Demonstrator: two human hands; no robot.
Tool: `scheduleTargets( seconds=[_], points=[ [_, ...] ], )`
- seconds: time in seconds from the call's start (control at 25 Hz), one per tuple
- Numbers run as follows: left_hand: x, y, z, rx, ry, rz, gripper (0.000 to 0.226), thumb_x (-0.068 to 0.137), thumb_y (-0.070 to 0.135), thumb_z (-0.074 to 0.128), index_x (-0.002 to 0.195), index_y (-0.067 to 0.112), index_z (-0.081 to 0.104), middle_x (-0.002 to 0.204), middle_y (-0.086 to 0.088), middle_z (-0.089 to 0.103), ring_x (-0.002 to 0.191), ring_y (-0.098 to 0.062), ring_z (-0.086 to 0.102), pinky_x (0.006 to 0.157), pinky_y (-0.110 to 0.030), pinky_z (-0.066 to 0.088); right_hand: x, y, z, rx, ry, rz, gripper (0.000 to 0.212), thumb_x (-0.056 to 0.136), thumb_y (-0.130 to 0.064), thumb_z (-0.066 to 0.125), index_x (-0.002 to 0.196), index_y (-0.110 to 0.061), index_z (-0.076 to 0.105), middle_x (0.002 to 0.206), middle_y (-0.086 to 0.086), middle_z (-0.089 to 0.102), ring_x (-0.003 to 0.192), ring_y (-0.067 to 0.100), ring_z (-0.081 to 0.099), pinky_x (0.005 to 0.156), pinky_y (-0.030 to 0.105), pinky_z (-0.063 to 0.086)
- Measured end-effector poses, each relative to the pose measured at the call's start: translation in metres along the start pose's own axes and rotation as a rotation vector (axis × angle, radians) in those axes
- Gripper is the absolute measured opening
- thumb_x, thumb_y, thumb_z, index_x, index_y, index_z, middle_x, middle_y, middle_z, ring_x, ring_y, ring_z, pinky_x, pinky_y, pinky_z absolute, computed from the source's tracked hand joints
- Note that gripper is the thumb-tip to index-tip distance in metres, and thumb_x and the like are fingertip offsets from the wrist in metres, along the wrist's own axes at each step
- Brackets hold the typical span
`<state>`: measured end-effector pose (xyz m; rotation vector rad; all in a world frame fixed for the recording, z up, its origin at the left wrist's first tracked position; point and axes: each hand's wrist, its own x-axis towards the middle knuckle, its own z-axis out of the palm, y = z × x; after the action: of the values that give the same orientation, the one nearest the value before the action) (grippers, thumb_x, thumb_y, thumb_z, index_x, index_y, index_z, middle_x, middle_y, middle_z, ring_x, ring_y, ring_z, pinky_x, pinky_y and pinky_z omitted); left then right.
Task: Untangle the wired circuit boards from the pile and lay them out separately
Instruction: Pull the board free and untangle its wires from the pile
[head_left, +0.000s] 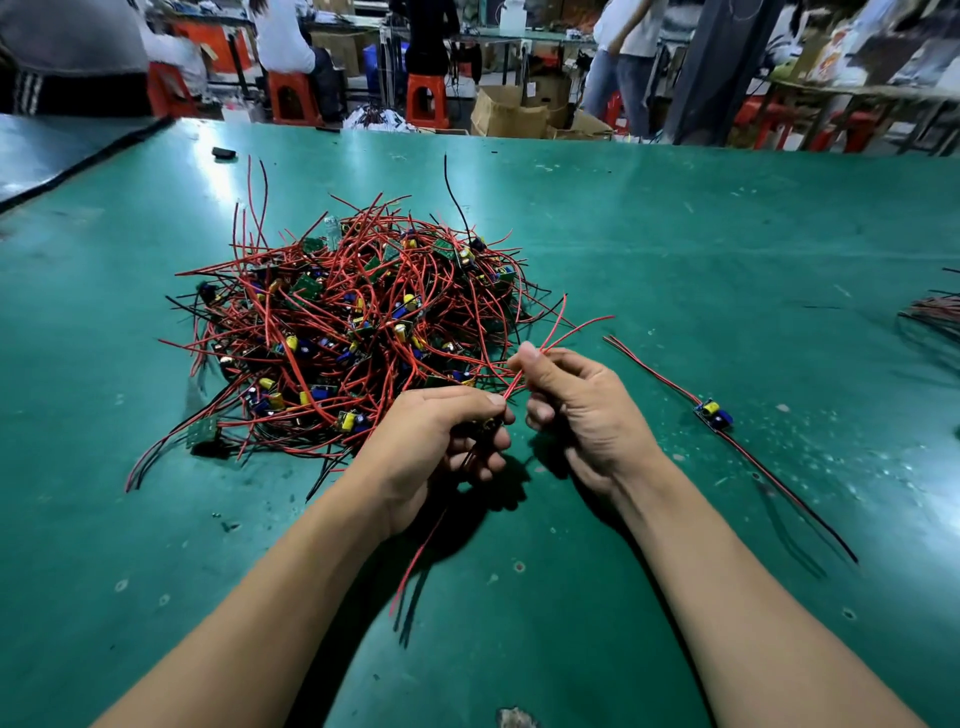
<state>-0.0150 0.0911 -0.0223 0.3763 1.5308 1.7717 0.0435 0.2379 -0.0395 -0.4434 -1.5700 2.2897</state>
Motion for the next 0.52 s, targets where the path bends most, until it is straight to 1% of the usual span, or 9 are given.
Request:
scheduleTargets(
  seconds=[0.04, 0.16, 0.32, 0.4, 0.48, 0.52],
  points=[
    [-0.0005, 0.0005, 0.0009, 0.003, -0.008, -0.003, 0.017, 0.09, 0.01, 0.061, 0.077, 0.007, 0.071, 0.064, -0.011, 0.062, 0.051, -0.02, 0.057, 0.047, -0.023, 0.047, 0.0024, -0.0003, 0.0012, 0.096, 0.017, -0.022, 0.023, 0.077, -0.03, 0.074, 0.085, -0.009, 0.067, 0.052, -0.007, 0.052, 0.038, 0.005, 0.035, 0.036, 0.019, 0.027],
    [-0.0011, 0.0015, 0.0036, 0.008, -0.029, -0.004, 0.015, 0.09, 0.01, 0.06, 0.079, 0.005, 0.069, 0.065, -0.011, 0.062, 0.052, -0.021, 0.056, 0.048, -0.023, 0.047, 0.0071, -0.0041, 0.0009, 0.331, 0.05, -0.039, 0.022, 0.077, -0.021, 0.071, 0.087, -0.007, 0.058, 0.058, -0.007, 0.061, 0.038, 0.002, 0.037, 0.041, 0.015, 0.031],
    [-0.0022, 0.0025, 0.004, 0.035, -0.031, 0.01, 0.015, 0.091, 0.01, 0.06, 0.081, 0.004, 0.07, 0.066, -0.012, 0.063, 0.053, -0.022, 0.056, 0.049, -0.023, 0.046, 0.0098, -0.006, -0.0014, 0.421, 0.132, -0.026, 0.025, 0.073, -0.022, 0.074, 0.086, -0.009, 0.057, 0.057, -0.008, 0.058, 0.037, 0.001, 0.035, 0.039, 0.015, 0.031],
    [-0.0021, 0.0022, 0.004, 0.03, -0.013, 0.013, 0.015, 0.09, 0.008, 0.062, 0.08, 0.003, 0.07, 0.065, -0.012, 0.063, 0.053, -0.022, 0.056, 0.048, -0.022, 0.046, 0.0111, -0.0059, -0.0022, 0.349, 0.175, -0.046, 0.022, 0.077, -0.023, 0.074, 0.085, -0.01, 0.058, 0.059, -0.009, 0.06, 0.038, 0.003, 0.037, 0.039, 0.016, 0.033],
    [-0.0014, 0.0008, 0.004, 0.02, 0.014, 0.022, 0.014, 0.09, 0.005, 0.062, 0.08, 0.001, 0.071, 0.064, -0.013, 0.063, 0.052, -0.023, 0.056, 0.048, -0.022, 0.047, 0.0112, -0.0041, -0.0042, 0.138, 0.246, -0.1, 0.014, 0.09, -0.022, 0.07, 0.084, -0.01, 0.064, 0.058, -0.009, 0.06, 0.04, 0.005, 0.041, 0.041, 0.017, 0.035],
    [-0.001, -0.0002, 0.0041, 0.018, 0.027, 0.03, 0.013, 0.089, 0.004, 0.062, 0.079, 0.0, 0.071, 0.064, -0.014, 0.063, 0.052, -0.023, 0.056, 0.048, -0.022, 0.047, 0.0114, -0.0024, -0.006, -0.002, 0.283, -0.133, 0.017, 0.095, -0.024, 0.066, 0.084, -0.012, 0.069, 0.055, -0.008, 0.058, 0.041, 0.007, 0.043, 0.041, 0.018, 0.036]
  ],
)
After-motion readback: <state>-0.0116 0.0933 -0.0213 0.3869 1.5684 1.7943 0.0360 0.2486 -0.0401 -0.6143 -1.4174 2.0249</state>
